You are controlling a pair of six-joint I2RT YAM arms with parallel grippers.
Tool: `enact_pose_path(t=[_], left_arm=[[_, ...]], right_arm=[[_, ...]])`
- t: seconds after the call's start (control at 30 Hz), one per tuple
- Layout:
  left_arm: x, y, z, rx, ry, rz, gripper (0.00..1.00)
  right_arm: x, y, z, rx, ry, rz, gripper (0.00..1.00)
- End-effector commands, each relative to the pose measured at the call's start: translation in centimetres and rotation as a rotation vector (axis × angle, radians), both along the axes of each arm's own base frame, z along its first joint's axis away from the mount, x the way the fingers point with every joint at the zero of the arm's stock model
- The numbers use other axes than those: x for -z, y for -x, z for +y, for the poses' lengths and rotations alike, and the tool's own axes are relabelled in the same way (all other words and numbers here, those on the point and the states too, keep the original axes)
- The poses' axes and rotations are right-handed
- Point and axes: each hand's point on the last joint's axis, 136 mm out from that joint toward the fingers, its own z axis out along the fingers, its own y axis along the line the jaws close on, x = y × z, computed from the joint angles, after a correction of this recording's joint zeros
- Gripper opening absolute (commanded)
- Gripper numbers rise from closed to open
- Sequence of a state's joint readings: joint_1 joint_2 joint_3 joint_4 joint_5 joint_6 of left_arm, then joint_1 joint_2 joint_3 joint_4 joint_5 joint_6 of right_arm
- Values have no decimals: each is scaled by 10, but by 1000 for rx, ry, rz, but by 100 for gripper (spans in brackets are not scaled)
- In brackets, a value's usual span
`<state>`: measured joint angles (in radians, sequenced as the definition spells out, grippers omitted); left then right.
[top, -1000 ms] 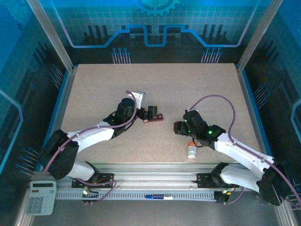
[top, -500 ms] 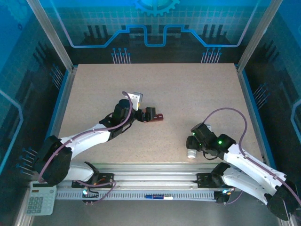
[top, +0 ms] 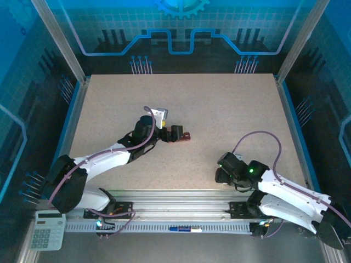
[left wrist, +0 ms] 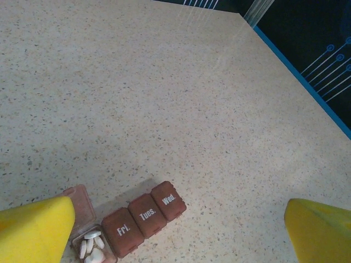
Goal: Sort the pills into containers
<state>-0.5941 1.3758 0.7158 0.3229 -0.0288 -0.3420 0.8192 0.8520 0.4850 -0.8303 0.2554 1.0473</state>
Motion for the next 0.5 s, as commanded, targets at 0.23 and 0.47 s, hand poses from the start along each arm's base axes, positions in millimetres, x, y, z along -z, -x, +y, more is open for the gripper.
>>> enact_pose_path(t=[0.23, 0.47], left_arm=[[-8, 0, -10, 26, 35, -18, 99], [-7, 1, -11, 28, 34, -20, 99]], right_arm=[[18, 4, 9, 16, 2, 27, 69], [23, 0, 16, 4, 3, 32, 64]])
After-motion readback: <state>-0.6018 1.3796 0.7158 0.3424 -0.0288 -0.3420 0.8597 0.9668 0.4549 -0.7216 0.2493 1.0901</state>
